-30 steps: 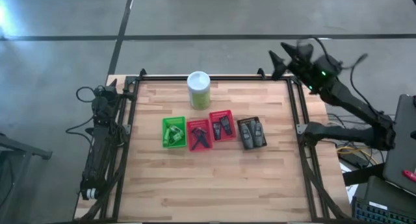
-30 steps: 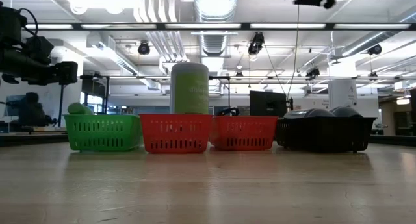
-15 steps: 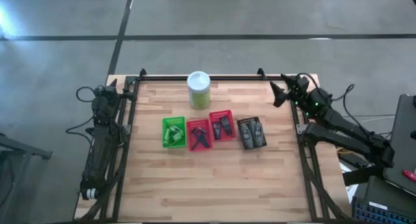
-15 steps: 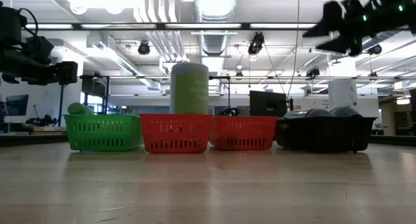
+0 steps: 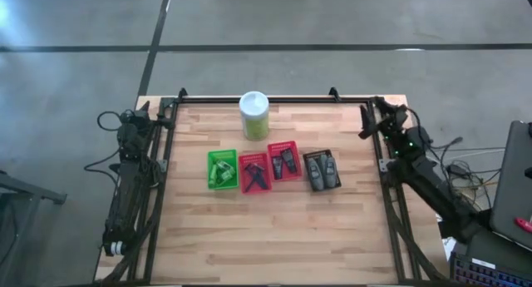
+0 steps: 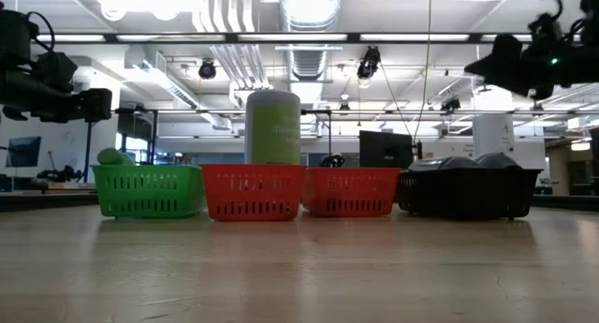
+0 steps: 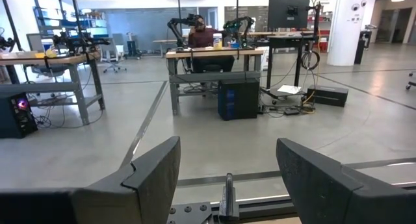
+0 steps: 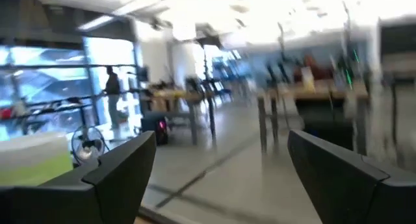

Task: Pick & Place Travel size toiletries
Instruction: Return to Home Position

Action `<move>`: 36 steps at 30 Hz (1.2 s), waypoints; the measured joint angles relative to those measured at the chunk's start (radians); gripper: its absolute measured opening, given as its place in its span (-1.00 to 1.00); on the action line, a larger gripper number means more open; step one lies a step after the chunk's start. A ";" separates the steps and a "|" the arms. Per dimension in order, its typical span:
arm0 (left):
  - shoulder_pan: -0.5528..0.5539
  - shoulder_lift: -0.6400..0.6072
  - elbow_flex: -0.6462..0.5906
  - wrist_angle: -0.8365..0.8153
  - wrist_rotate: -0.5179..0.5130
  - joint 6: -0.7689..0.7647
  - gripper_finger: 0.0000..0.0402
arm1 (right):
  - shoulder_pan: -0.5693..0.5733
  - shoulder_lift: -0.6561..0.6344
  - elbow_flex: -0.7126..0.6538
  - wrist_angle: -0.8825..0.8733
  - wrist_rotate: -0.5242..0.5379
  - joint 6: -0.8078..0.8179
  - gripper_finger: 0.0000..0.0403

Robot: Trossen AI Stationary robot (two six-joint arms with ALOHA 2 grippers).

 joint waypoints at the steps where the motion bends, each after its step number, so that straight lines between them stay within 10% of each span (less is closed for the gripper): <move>1: 0.000 0.000 0.000 0.000 0.000 0.000 0.29 | -0.040 -0.016 0.000 0.015 -0.068 -0.043 0.70; 5: 0.000 0.000 0.000 0.000 0.000 0.000 0.29 | -0.188 -0.065 0.025 -0.033 -0.222 -0.166 0.64; 17: 0.000 0.000 0.000 0.000 0.000 0.000 0.29 | -0.488 -0.092 0.019 -0.219 -0.083 -0.155 0.46; 36: 0.000 0.000 0.000 0.001 0.000 0.000 0.29 | -0.519 -0.091 -0.050 -0.124 -0.005 -0.208 0.22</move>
